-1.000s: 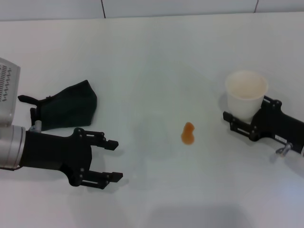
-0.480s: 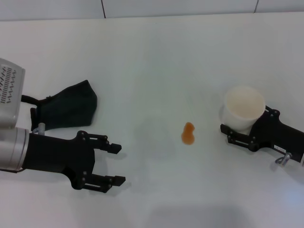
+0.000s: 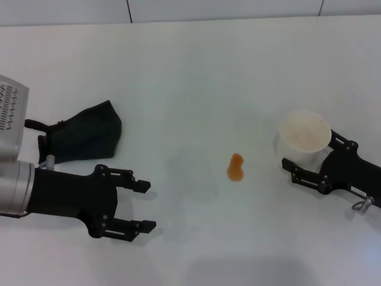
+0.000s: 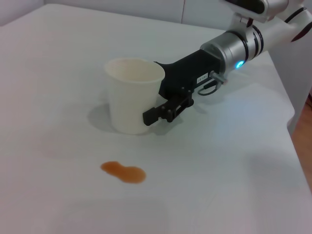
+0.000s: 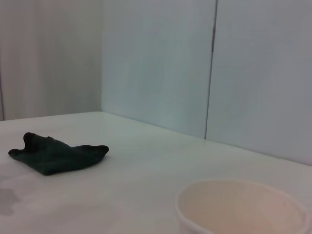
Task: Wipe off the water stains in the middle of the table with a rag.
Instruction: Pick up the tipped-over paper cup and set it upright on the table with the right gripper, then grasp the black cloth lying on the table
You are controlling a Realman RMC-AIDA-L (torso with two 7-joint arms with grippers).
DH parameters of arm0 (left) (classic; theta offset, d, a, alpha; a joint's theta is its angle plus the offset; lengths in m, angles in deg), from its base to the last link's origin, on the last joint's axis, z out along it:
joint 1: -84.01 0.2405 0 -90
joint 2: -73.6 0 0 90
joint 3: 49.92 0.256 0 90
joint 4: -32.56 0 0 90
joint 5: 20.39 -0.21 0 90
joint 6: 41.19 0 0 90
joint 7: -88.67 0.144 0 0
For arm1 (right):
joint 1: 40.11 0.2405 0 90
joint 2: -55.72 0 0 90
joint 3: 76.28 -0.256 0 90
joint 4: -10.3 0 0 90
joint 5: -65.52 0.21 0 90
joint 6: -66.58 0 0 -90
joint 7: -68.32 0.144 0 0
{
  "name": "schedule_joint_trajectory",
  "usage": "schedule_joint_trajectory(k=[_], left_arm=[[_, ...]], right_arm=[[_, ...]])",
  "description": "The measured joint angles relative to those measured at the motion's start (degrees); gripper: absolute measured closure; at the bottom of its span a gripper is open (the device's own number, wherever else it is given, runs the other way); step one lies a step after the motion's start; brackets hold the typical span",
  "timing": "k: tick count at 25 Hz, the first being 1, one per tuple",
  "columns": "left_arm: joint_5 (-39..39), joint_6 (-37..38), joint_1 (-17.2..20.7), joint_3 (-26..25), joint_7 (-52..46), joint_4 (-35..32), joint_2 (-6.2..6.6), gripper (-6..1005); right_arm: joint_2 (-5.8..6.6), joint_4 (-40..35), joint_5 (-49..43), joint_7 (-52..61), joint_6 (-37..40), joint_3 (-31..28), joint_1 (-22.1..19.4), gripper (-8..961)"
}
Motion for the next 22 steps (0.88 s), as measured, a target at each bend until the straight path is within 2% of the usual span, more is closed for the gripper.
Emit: schedule_joint_trajectory(k=[6,11,14,18,22], left_arm=[[0.1,0.1,0.0,-0.3,0.0,-0.2,0.0,251],[0.1,0.1,0.2,-0.4,0.0,-0.8,0.02,251],[0.1,0.1,0.2,-0.5,0.0,-1.1,0.09,251],[0.1,0.2,0.4,-0.5,-0.6,-2.3,0.11,252],[0.1,0.2,0.5,-0.5,-0.8,-2.5,0.17,252]], right_arm=[[0.54,-0.5,-0.1,0.3,0.1,0.6,-1.0,89],[1.08,-3.8,-0.2,3.1,0.2,1.9,-3.3,91],[2.04,-7.3,-2.4,7.1,-0.3,4.5,-4.9,93],[3.49,-12.4,-8.1,13.3,-0.1,4.6,-6.7,94],[5.17,-22.3,-16.4,25.0,0.1,4.4,-9.2,96]])
